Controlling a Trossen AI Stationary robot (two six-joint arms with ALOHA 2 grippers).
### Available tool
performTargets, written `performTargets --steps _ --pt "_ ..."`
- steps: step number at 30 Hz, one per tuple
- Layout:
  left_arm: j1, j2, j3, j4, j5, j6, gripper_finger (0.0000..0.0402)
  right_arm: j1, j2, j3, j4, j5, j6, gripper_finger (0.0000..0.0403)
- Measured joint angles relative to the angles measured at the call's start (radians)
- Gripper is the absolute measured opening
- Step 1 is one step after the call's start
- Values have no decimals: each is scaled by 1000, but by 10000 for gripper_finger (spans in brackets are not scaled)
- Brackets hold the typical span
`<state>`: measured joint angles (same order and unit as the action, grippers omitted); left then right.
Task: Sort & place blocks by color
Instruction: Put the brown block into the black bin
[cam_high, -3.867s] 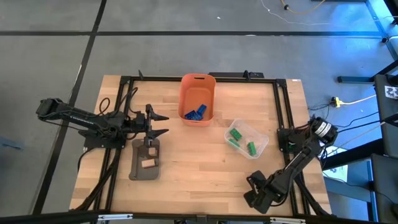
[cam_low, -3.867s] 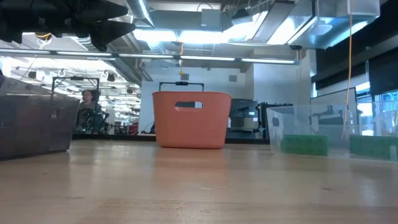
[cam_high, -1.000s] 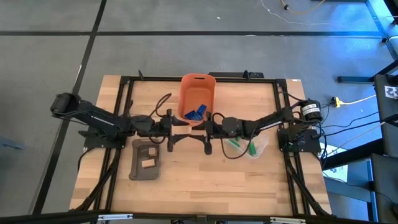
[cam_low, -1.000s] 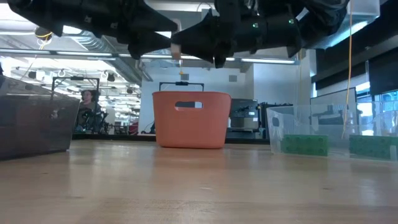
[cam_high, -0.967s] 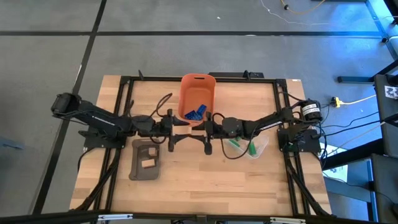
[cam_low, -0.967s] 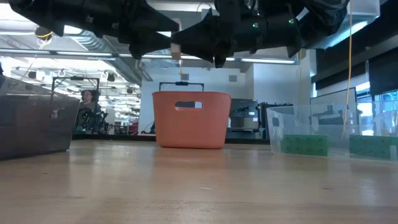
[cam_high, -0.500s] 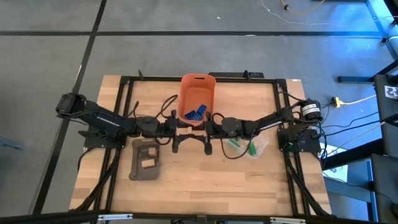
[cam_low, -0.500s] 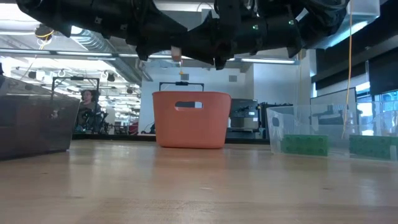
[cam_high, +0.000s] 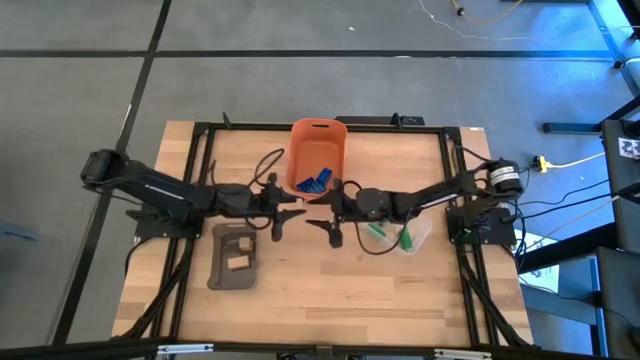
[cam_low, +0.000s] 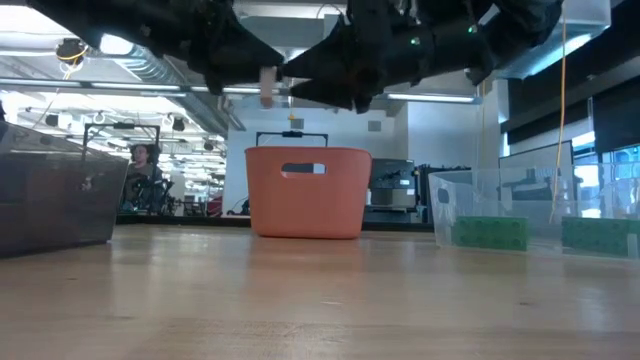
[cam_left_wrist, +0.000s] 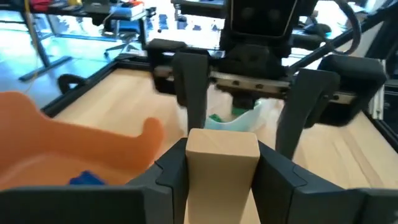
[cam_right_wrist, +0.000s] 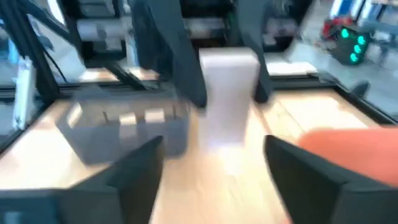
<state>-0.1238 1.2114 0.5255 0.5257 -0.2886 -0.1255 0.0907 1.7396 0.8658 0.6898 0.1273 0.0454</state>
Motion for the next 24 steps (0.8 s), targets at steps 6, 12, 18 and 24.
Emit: performTargets --steps 6,12,18,24 --pt "-33 -188 -1 -237 -122 -2 122 12 -101 -55 -120 139 -2 347" --pt "-104 -387 -99 -251 -219 -1 122 47 -251 -194 -89 253 3 356" --pt "-126 -540 -167 -247 -162 -3 122 75 -377 -319 79 193 -17 357" --pt "-126 -572 -182 -245 -137 -19 122 78 -415 -376 138 186 -22 357"
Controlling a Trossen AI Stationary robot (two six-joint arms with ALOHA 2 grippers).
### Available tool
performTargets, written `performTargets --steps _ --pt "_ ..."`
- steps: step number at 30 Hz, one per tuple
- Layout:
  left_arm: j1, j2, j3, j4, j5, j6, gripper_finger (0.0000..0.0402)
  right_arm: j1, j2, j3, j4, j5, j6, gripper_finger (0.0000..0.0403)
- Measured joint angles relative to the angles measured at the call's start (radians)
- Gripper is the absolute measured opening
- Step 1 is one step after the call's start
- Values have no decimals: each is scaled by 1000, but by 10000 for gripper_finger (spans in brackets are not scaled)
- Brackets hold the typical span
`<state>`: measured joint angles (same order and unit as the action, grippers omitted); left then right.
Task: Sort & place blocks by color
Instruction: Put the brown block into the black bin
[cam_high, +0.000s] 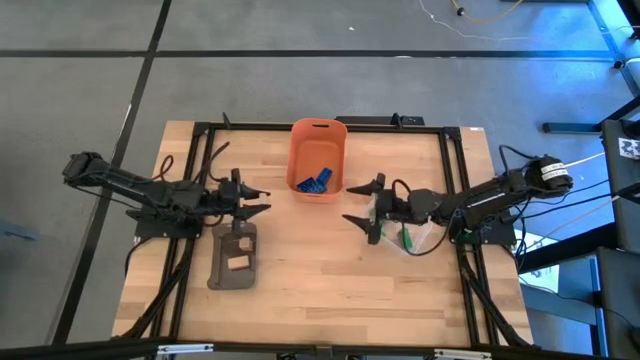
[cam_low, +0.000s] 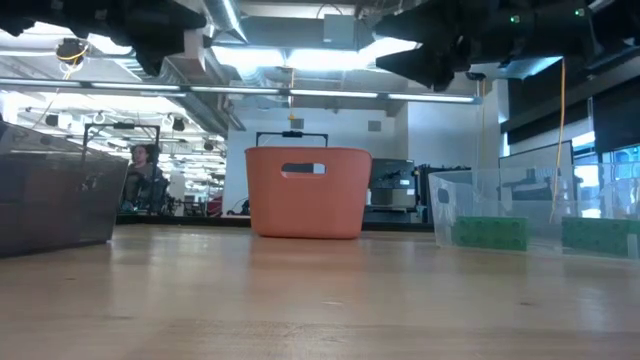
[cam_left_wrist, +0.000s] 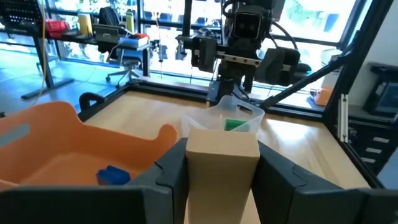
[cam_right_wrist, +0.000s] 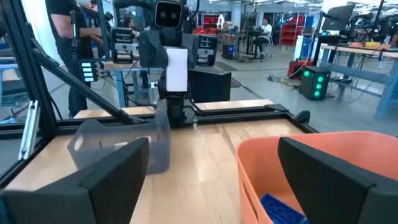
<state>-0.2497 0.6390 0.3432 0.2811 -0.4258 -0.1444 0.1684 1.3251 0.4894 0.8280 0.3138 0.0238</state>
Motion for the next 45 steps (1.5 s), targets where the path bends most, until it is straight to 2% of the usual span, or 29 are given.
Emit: performTargets --steps 10,13,16,20,23,28,33,37,41,45 --pt "0 3 0 0 -1 -26 122 0 0 -4 -3 0 21 358" --pt "-9 2 7 -22 52 -87 122 0 1 -4 -9 0 21 358" --pt "-42 0 73 -176 164 -152 122 0 1 -4 -28 0 21 358" --pt "-124 26 220 -529 167 -304 122 0 1 -4 -43 0 21 358" --pt "-205 79 321 -776 152 -451 122 0 1 -4 -47 0 21 358" --pt "-368 212 428 -1023 173 -666 122 0 1 -4 -47 0 22 358" --pt "-491 342 447 -1104 186 -802 122 0 1 -4 -47 0 26 358" --pt "-542 435 446 -1157 176 -896 122 0 1 -4 -47 0 27 358" --pt "-561 523 446 -1164 121 -901 122 0 1 -4 -46 0 27 358" --pt "-560 600 445 -1166 110 -900 127 0 1 -4 -46 0 28 358"
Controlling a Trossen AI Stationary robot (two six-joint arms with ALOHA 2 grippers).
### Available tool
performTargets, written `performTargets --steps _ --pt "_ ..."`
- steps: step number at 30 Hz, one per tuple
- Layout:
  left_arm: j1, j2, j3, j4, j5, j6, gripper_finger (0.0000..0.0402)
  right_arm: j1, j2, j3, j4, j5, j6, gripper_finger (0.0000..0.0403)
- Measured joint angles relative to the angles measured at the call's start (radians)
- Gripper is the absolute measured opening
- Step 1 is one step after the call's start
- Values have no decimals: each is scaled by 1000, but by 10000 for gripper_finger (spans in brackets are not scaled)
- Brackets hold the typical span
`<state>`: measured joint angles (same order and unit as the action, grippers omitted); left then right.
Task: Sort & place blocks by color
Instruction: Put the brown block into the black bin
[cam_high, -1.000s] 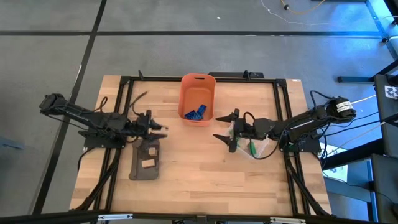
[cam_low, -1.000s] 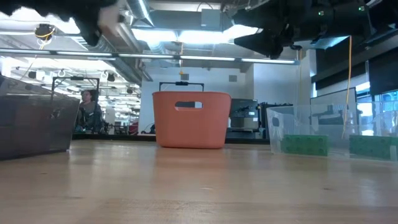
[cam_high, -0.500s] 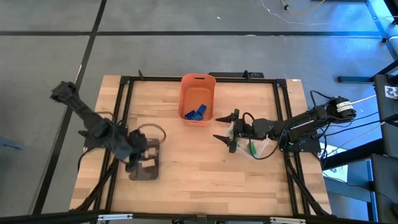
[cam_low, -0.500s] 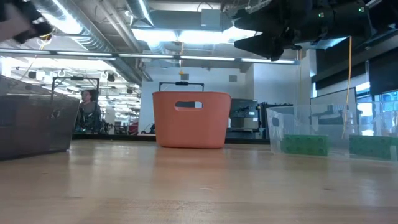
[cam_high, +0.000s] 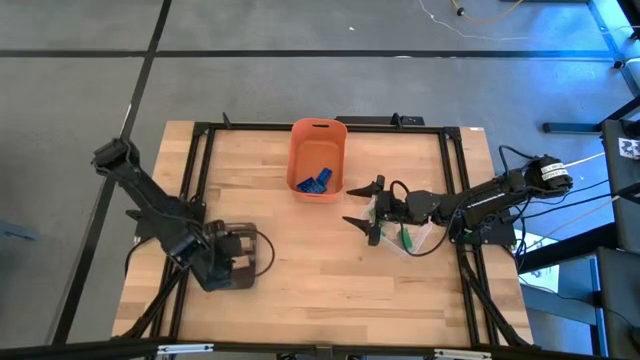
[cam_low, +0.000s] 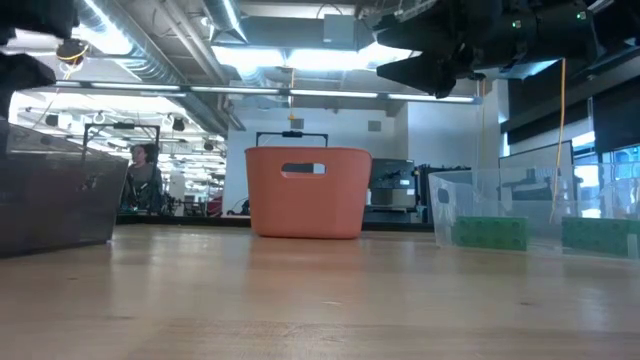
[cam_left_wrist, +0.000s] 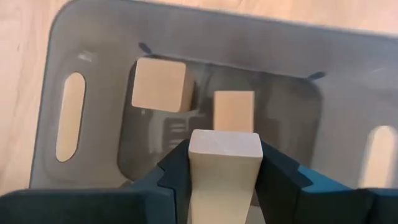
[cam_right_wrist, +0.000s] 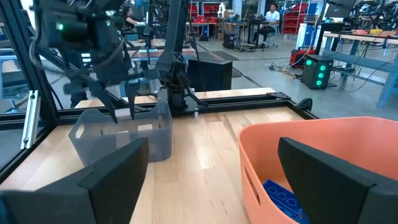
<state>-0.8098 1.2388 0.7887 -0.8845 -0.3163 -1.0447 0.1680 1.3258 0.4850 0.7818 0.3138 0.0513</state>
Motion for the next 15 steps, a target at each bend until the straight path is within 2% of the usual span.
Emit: performTargets --steps 7,15 --pt "1 100 -1 -31 6 0 150 0 0 0 0 0 0 358" --pt "56 110 -1 -55 40 -23 160 0 0 0 0 0 8 358"
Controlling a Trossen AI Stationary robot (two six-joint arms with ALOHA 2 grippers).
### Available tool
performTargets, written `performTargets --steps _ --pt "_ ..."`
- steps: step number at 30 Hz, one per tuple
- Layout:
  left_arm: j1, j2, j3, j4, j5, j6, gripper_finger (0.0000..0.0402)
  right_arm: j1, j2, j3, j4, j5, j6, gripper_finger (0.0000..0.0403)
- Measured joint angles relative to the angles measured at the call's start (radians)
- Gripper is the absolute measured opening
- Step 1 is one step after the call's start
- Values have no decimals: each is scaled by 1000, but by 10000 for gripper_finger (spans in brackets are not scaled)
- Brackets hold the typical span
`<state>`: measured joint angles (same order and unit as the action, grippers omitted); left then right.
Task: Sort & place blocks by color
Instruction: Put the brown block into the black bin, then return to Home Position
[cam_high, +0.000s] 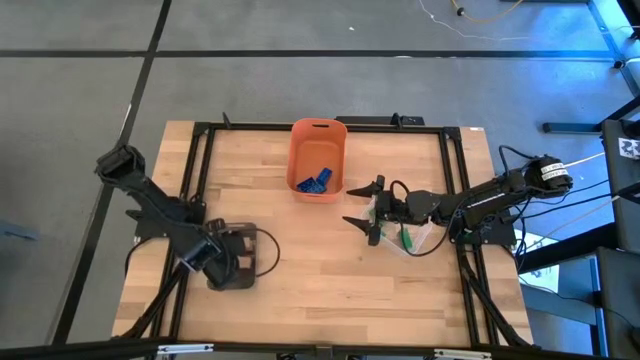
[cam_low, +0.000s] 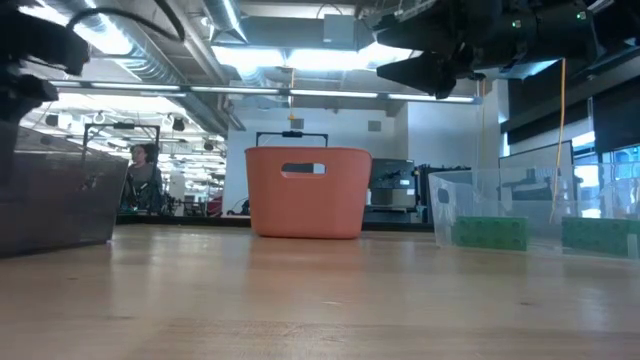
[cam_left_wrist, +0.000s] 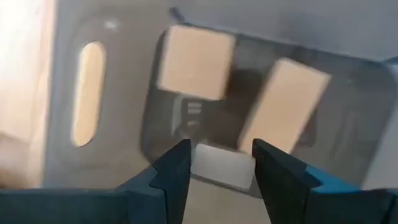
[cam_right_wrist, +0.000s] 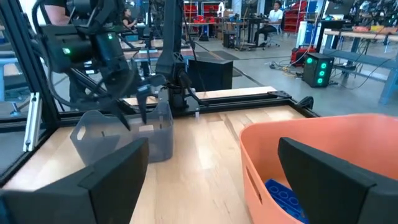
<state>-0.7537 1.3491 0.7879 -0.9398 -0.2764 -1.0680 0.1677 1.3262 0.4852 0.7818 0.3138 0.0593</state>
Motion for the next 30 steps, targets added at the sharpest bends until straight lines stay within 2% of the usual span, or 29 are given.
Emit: performTargets --steps 11,15,18,21,24,28,30 --pt "125 -9 0 -19 153 98 242 0 0 0 0 0 15 358" --pt "151 -50 16 -25 190 145 251 0 0 0 0 0 14 358" --pt "163 -93 62 -37 174 192 249 0 0 0 0 0 14 358" --pt "165 -153 118 -63 84 247 248 0 0 0 0 0 14 358" --pt "165 -219 166 -58 -61 347 248 0 0 0 0 0 14 358" --pt "197 -316 169 50 -304 541 248 0 0 0 0 0 15 358" --pt "237 -375 137 151 -360 659 248 0 0 0 -1 0 16 358"
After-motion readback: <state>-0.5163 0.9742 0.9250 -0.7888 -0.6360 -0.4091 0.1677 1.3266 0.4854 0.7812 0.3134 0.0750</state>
